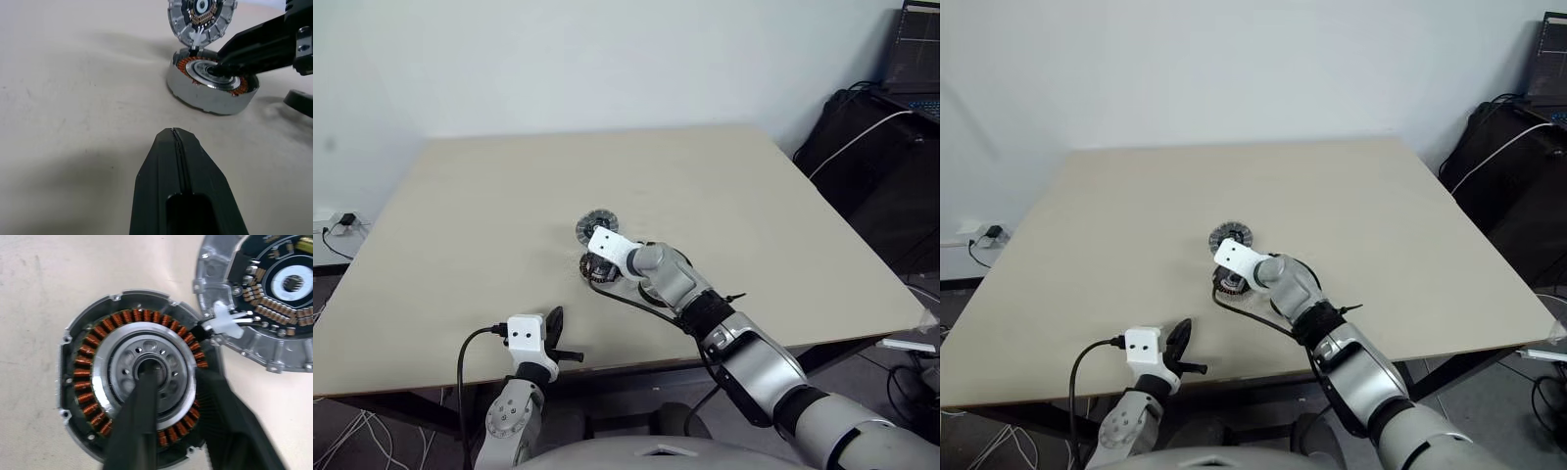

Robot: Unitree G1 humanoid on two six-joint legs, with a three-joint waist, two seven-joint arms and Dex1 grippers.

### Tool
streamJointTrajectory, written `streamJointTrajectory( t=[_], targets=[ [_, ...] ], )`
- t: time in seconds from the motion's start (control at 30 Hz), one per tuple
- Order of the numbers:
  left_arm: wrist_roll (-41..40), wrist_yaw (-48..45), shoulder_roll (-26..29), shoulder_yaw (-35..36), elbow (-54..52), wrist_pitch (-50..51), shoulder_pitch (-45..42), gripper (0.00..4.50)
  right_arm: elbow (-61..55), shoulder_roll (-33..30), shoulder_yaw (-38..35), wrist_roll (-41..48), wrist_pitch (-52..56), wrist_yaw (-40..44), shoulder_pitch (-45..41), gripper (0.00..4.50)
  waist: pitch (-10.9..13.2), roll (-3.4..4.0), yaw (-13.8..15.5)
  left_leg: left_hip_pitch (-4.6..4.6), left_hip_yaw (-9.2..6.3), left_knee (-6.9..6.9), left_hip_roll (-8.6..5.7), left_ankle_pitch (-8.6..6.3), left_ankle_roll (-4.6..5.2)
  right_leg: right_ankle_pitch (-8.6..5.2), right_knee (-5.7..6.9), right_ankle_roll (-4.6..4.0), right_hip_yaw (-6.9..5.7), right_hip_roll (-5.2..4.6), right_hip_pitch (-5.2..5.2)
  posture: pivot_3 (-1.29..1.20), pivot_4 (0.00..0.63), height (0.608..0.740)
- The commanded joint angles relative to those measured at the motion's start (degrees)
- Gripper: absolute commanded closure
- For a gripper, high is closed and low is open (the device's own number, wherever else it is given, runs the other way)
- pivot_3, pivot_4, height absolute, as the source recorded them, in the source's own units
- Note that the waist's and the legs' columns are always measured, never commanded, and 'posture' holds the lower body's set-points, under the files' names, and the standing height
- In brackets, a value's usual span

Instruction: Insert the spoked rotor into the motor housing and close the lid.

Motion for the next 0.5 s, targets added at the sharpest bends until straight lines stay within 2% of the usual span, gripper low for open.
streamJointTrajectory(
  t=[0.03, 0.27, 0.4, 0.5],
  targets=[
    [-0.04, -0.14, -0.35, -0.38, -0.85, -1.62, -0.43, 4.5, 0.15, 0.07, 0.42, -0.64, 0.38, 0.43, -0.47, 3.26, 0.0, 0.0, 0.0, 0.0, 0.0, 0.0, 0.0, 0.0, 0.0, 0.0, 0.0, 0.0, 0.0, 0.0, 0.0, 0.0, 0.0, 0.74],
    [-0.08, -0.16, -0.41, -0.43, -0.73, -1.72, -0.43, 4.5, 0.36, 0.44, 0.69, -0.45, 0.42, 0.85, -0.41, 3.26, -0.02, 0.0, -0.02, 0.01, 0.0, 0.0, 0.0, -0.01, -0.01, 0.0, 0.0, 0.0, 0.0, 0.01, 0.0, 0.0, 0.0, 0.74],
    [-0.12, -0.13, -0.5, -0.47, -0.77, -1.74, -0.37, 4.5, 0.74, 0.65, 0.72, -0.46, 0.41, 0.9, -0.46, 4.12, -0.02, 0.0, -0.01, 0.01, 0.0, 0.0, 0.0, -0.01, -0.01, 0.0, 0.0, 0.0, 0.0, 0.0, 0.0, 0.0, 0.0, 0.74],
    [-0.15, -0.06, -0.58, -0.44, -0.76, -1.78, -0.33, 4.5, 1.52, 0.94, 0.56, -0.41, 0.34, 0.7, -0.76, 4.12, -0.03, 0.0, -0.01, 0.01, 0.0, 0.0, 0.0, -0.02, -0.03, 0.0, 0.0, 0.0, 0.0, 0.0, 0.01, 0.0, 0.0, 0.74]
  ],
)
